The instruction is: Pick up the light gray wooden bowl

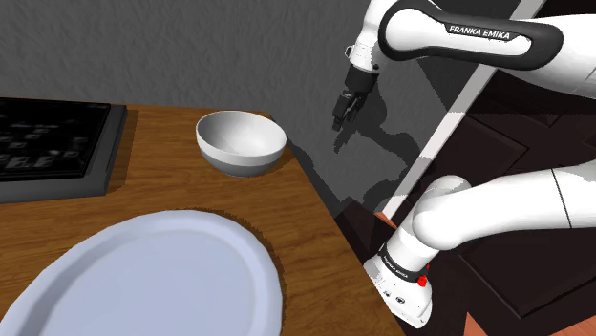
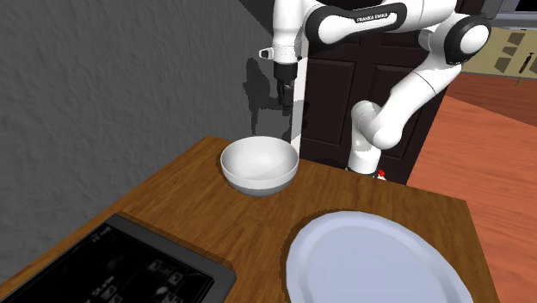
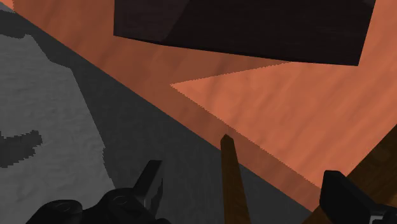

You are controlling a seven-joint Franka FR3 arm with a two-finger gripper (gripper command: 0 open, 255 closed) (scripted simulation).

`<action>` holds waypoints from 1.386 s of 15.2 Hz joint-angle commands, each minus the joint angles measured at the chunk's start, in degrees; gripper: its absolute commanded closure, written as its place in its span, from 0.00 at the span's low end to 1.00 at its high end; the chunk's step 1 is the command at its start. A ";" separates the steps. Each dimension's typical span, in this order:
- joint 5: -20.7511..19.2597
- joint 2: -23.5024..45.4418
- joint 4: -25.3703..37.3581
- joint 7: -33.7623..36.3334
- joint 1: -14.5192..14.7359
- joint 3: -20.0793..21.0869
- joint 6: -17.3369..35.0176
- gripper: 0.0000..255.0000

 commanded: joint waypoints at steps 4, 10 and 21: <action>3.17 2.62 1.77 3.61 1.56 2.55 1.40 0.00; 8.50 8.94 6.84 10.45 4.12 7.39 4.40 0.00; 13.17 19.61 15.71 19.42 6.57 13.69 9.76 0.00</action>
